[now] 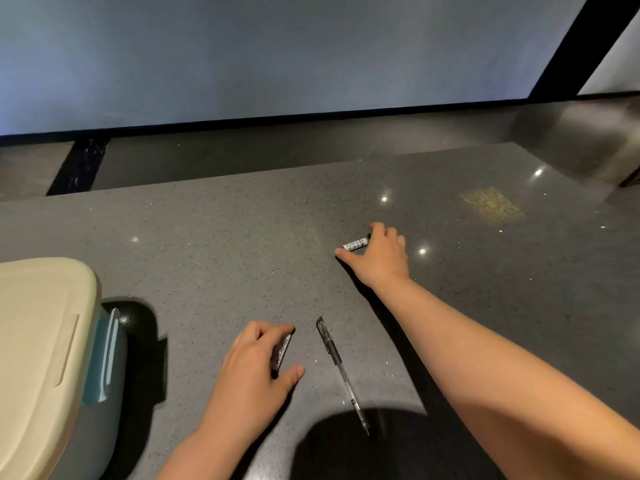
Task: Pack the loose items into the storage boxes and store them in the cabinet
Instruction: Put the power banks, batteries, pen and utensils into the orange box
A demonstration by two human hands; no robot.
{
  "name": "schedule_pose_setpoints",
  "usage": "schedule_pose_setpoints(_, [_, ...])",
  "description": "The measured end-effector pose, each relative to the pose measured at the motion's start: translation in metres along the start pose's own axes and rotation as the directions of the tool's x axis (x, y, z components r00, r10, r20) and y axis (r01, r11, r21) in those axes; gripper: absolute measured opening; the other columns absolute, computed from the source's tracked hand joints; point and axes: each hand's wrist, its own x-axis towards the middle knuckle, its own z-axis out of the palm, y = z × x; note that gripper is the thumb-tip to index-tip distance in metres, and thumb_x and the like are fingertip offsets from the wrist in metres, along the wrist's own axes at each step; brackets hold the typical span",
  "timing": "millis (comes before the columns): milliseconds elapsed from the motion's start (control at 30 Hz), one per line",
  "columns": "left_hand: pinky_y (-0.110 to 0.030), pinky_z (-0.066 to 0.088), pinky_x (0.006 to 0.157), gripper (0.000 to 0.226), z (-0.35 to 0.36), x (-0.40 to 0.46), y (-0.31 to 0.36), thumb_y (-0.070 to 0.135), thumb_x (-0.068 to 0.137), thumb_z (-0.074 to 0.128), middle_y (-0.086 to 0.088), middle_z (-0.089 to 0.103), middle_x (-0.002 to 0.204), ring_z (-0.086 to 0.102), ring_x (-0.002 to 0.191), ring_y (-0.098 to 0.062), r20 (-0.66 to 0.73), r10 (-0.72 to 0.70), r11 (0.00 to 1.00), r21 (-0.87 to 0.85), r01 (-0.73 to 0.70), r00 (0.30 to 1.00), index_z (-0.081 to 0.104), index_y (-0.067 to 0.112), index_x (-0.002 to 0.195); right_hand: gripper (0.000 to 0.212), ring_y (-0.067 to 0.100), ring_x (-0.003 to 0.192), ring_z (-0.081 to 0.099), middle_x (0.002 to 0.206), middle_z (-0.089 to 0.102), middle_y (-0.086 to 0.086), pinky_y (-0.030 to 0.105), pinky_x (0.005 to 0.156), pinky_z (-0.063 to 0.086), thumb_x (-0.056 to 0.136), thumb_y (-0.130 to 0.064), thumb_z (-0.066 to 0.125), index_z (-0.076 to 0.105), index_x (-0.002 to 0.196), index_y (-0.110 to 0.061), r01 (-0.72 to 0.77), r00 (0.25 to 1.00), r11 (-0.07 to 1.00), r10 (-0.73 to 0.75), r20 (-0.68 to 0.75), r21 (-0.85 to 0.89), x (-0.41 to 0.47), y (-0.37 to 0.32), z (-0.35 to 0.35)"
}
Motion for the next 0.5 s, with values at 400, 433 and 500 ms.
schedule_pose_setpoints(400, [-0.006, 0.033, 0.077, 0.062, -0.006, -0.003, -0.003, 0.019, 0.080, 0.072, 0.024, 0.037, 0.103, 0.045, 0.090, 0.007, 0.117, -0.049, 0.995, -0.081, 0.058, 0.992, 0.043, 0.032, 0.133, 0.058, 0.020, 0.117, 0.045, 0.123, 0.054, 0.001, 0.032, 0.092, 0.040, 0.080, -0.037, 0.071, 0.047, 0.129, -0.018, 0.184, 0.981, 0.977, -0.189, 0.036, 0.111, -0.029, 0.000, -0.003])
schedule_pose_setpoints(433, [-0.007, 0.034, 0.078, 0.061, -0.005, -0.004, -0.002, 0.022, 0.079, 0.073, 0.023, 0.037, 0.104, 0.046, 0.090, 0.005, 0.103, -0.045, 0.996, -0.072, 0.053, 0.994, 0.044, 0.032, 0.132, 0.058, 0.017, 0.114, 0.047, 0.121, 0.056, -0.002, 0.029, 0.087, 0.039, 0.077, -0.036, 0.073, 0.048, 0.127, -0.021, 0.231, 0.969, 0.964, -0.240, 0.059, 0.133, -0.042, 0.004, -0.011])
schedule_pose_setpoints(500, [-0.017, 0.039, 0.086, 0.060, -0.004, -0.007, -0.001, 0.028, 0.077, 0.074, 0.018, 0.040, 0.109, 0.047, 0.095, -0.001, 0.085, -0.039, 0.998, -0.053, 0.044, 0.996, 0.046, 0.030, 0.130, 0.058, 0.011, 0.103, 0.052, 0.114, 0.057, -0.007, 0.024, 0.080, 0.039, 0.073, -0.032, 0.078, 0.050, 0.124, -0.025, 0.285, 0.945, 0.941, -0.308, 0.114, 0.180, -0.072, 0.015, -0.025])
